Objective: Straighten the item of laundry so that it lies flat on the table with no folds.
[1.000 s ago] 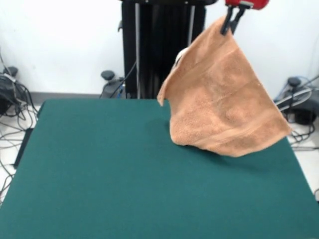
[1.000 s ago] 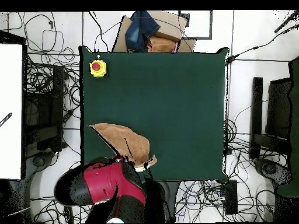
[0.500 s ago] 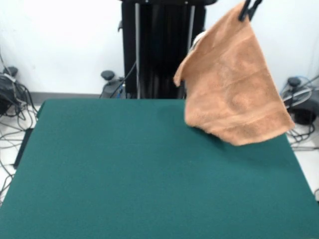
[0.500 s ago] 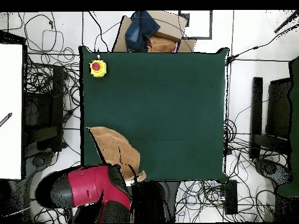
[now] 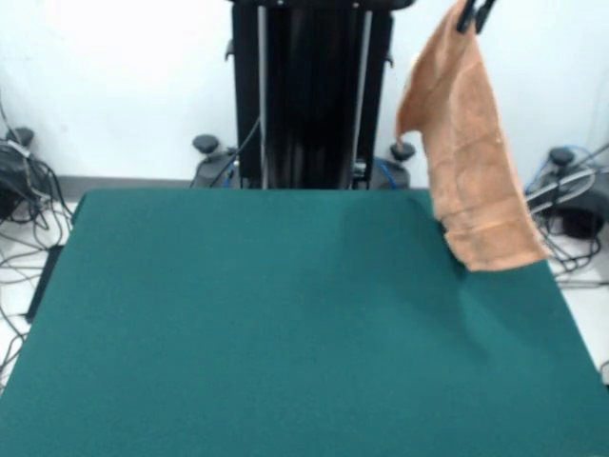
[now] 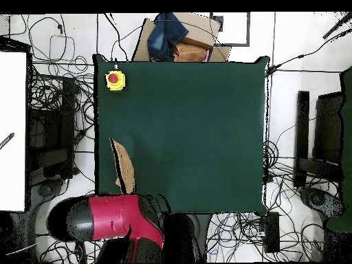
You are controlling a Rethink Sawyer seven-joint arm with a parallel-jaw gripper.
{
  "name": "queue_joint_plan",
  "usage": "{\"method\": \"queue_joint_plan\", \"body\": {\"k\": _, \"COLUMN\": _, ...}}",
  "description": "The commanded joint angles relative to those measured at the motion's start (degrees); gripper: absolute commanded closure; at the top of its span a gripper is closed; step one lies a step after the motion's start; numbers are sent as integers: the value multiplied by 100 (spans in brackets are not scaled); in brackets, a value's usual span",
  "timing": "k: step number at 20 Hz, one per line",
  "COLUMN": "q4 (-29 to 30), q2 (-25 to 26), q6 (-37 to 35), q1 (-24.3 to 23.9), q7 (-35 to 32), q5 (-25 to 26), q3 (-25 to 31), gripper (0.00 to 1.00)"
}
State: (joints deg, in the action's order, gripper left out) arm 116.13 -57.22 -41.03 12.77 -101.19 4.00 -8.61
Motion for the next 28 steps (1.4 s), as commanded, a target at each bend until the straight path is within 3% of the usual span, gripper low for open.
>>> {"method": "queue_joint_plan", "body": {"k": 1, "q4": 420, "q2": 304, "q6": 141, "q1": -548, "q7": -259, "q5": -220, "q3": 489, "gripper": 100}}
{"method": "queue_joint_plan", "body": {"k": 4, "q4": 362, "q2": 675, "q6": 694, "q1": -942, "q7": 122, "q5": 97, "q3": 722, "gripper": 100}}
{"method": "queue_joint_plan", "body": {"k": 13, "q4": 10, "q2": 1902, "q6": 2542, "q1": -1828, "q7": 30, "q5": 982, "q3": 839, "gripper": 100}}
{"method": "queue_joint_plan", "body": {"k": 18, "q4": -210, "q2": 2233, "q6": 2901, "q1": -2304, "q7": 319, "q5": 1591, "q3": 1028, "gripper": 100}}
{"method": "queue_joint_plan", "body": {"k": 28, "q4": -562, "q2": 2289, "q6": 2868, "q1": -2740, "q7": 281, "q5": 2460, "q3": 1058, "gripper": 100}}
